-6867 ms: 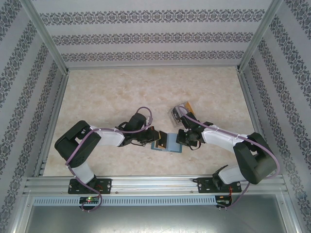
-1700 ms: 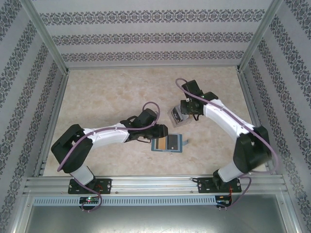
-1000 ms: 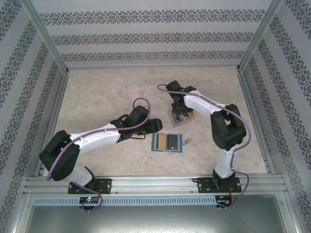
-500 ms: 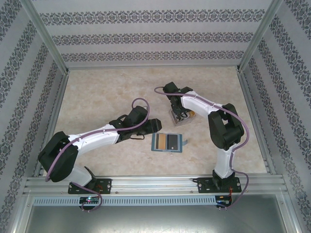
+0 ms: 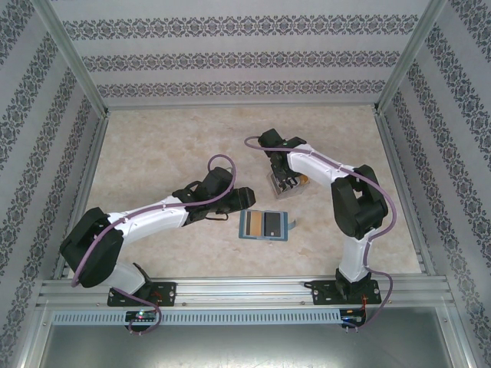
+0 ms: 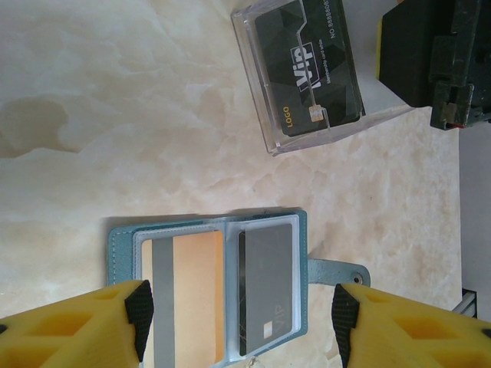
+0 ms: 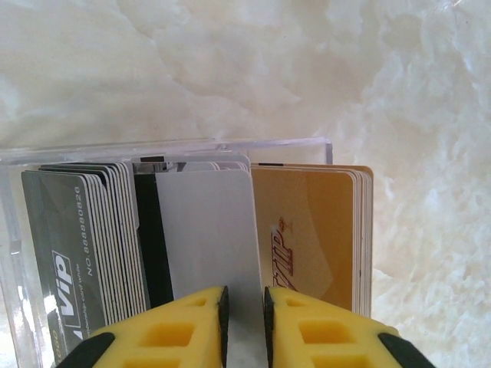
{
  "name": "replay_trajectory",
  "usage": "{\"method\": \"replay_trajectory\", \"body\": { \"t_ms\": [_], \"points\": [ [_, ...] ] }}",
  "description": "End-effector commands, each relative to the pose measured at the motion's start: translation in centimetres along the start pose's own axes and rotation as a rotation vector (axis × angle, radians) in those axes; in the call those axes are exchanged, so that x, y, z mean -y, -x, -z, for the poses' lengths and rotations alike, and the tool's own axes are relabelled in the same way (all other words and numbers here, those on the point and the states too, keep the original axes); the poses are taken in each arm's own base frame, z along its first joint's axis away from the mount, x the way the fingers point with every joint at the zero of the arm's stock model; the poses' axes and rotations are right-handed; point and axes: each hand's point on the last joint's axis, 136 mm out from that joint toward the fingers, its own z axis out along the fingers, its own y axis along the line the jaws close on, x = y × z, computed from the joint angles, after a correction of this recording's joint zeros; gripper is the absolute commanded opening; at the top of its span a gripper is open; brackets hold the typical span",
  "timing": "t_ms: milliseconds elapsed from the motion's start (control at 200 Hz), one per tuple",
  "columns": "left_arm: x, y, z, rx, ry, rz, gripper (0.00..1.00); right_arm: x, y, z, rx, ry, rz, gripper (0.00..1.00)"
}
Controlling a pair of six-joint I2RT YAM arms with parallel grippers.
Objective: Put the credit cards into the card holder
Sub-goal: Pick up the credit card from the storage box.
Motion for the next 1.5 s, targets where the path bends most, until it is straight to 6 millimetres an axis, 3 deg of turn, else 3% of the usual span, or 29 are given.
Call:
{"method": "replay_trajectory", "body": {
  "t_ms": [0,260,490,779,914,1194,1374,1499],
  "points": [
    [-0.6,-0.2,0.0,-0.01,0.012,0.026,0.65,1.1,-0.3,0.6,0.003,-0.013,-0.015,0.19],
    [-0.7,-0.3,-0.1,-0.015,0.014,0.028,0.65,1.2,-0.3,1.4,0.017,0.007,-0.029,0.09],
    [-0.6,-0.2,-0.1,-0.014,0.015,0.026,0.65,0.1,-0.4,3.4,0.024,0.145,-0.081,0.02],
    [-0.2,0.8,0.4,-0.015,-0.027,0.049,0.66,0.4,-0.1,8.2,0.124,0.306,-0.227,0.0],
    [0.1,1.8,0.9,-0.001,-0.103,0.104,0.67,0.5,-0.3,11.0,0.192,0.479,-0.361,0.0],
    [3.5,5.5,2.4,-0.016,-0.456,0.24,0.7,-3.4,-0.8,16.9,0.245,1.024,-0.596,0.0],
    [6.3,6.2,2.9,-0.061,-0.571,0.206,0.63,-4.8,-1.2,18.0,0.224,1.174,-0.652,0.0],
    [6.4,6.2,2.5,-0.076,-0.586,0.21,0.61,-5.4,-1.4,18.4,0.22,1.24,-0.662,0.0]
  ]
}}
